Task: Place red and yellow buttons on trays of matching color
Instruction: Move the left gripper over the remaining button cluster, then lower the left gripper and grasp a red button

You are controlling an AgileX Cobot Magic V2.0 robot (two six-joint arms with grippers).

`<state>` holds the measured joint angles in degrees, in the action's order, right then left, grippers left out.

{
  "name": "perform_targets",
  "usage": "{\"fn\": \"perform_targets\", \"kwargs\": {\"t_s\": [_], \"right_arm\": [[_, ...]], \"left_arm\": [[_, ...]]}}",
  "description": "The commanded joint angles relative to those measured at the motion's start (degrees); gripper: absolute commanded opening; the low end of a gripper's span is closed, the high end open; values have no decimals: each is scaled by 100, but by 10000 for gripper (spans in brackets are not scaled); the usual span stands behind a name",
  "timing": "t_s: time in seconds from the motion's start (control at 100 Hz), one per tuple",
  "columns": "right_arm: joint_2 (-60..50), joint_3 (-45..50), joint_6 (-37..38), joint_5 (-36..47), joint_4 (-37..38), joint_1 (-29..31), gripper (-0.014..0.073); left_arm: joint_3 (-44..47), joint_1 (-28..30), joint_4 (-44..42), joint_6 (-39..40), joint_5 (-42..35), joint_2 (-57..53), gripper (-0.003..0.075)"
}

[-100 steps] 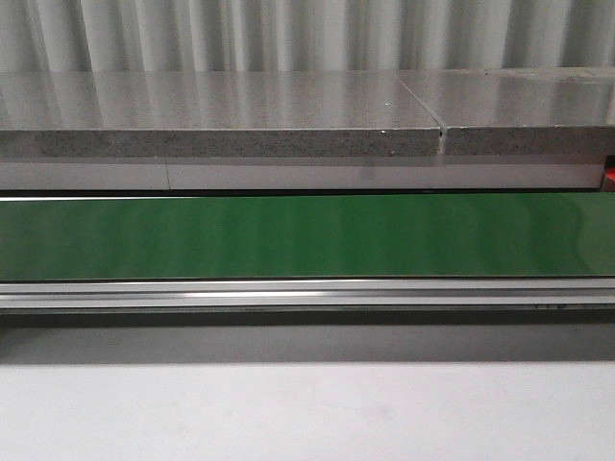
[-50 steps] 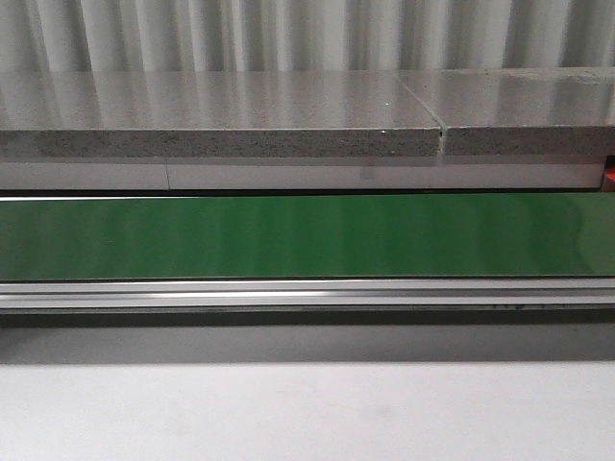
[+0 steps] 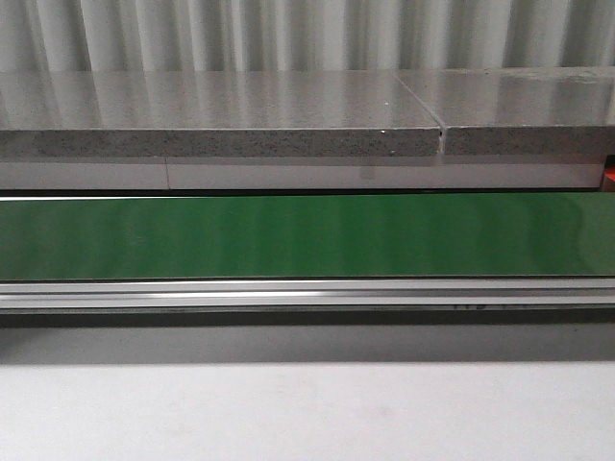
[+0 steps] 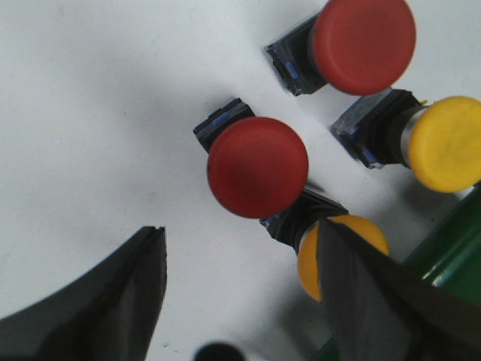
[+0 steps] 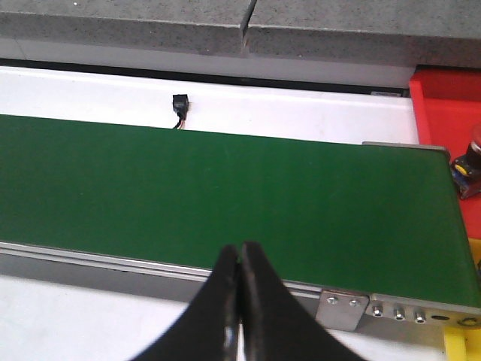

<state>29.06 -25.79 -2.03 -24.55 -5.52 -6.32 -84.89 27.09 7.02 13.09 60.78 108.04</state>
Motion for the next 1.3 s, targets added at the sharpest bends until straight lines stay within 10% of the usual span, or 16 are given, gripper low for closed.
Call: {"fn": "perform_targets", "kwargs": {"t_s": [0.0, 0.75, 1.09, 1.29], "right_arm": [[-4, -144, -46, 423, 48, -10, -68], [-4, -144, -46, 423, 48, -10, -68], [-4, -144, -46, 423, 48, -10, -68], [-4, -144, -46, 423, 48, -10, -68]], "left_arm": [[-264, 12, 122, 170, -81, -180, 420], [-291, 9, 215, 511, -505, 285, 412], [-291, 9, 189, 511, -592, 285, 106], [-291, 9, 1, 83, -508, 0, 60]]}}
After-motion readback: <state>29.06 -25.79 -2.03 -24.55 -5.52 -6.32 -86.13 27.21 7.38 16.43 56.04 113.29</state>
